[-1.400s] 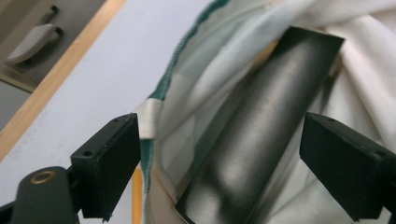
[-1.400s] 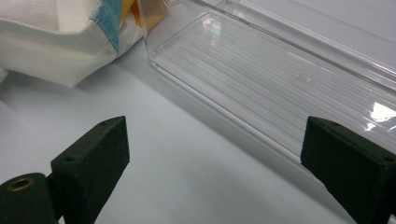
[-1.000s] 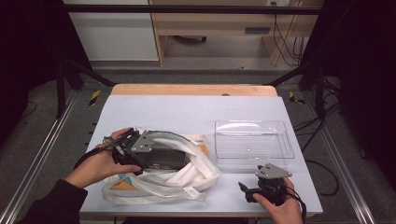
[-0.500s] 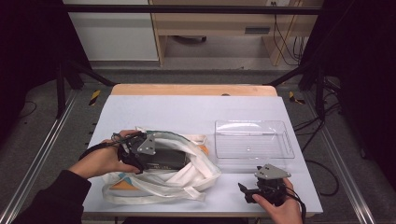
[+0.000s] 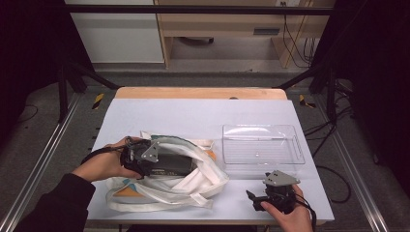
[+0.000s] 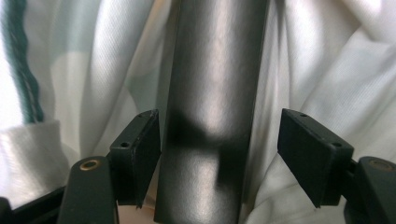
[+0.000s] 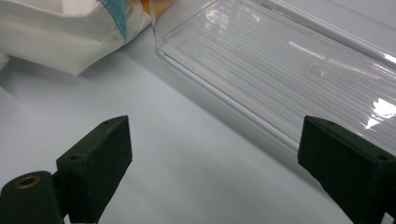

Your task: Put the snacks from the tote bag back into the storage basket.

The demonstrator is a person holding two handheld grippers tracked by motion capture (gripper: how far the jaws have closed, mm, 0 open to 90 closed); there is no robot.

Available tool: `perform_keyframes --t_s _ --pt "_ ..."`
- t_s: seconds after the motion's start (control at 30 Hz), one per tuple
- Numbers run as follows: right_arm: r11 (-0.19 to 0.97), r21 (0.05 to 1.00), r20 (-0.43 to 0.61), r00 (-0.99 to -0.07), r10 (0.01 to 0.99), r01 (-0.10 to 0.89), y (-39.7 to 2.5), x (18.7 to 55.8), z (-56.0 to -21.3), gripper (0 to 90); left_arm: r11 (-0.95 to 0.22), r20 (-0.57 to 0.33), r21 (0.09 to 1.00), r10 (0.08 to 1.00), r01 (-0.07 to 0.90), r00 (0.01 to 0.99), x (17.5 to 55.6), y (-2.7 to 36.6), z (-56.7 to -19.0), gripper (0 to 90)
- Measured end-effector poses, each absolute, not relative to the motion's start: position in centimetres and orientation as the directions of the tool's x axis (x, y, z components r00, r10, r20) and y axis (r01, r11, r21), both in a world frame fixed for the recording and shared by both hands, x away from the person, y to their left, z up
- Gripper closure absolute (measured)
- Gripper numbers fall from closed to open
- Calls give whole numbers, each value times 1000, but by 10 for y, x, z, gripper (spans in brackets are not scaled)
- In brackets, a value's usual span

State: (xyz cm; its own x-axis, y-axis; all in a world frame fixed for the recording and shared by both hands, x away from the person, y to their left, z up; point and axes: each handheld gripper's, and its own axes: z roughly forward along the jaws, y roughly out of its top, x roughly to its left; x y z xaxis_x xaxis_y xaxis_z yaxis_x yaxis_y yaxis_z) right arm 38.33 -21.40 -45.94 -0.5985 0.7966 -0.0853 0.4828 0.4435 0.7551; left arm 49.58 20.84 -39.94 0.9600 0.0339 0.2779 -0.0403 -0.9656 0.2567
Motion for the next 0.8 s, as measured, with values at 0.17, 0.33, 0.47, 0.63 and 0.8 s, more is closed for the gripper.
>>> perform_keyframes --t_s 0.17,0.33,0.47,0.63,0.8 --pt "450 752 -87 -604 792 482 -213 384 -460 106 -966 269 254 37 -34 962 501 212 -405 281" --pt "457 743 -88 -606 791 489 -212 384 -462 106 -972 246 234 27 -32 969 507 215 -414 277" --pt "457 744 -89 -605 791 488 -212 384 -462 106 -974 224 223 21 -30 974 510 216 -420 275" --pt "460 742 -90 -608 789 487 -213 385 -463 106 -975 219 219 15 -34 976 511 213 -423 282" --pt "462 740 -89 -610 787 488 -214 385 -463 106 -977 226 210 9 -39 974 512 213 -426 319"
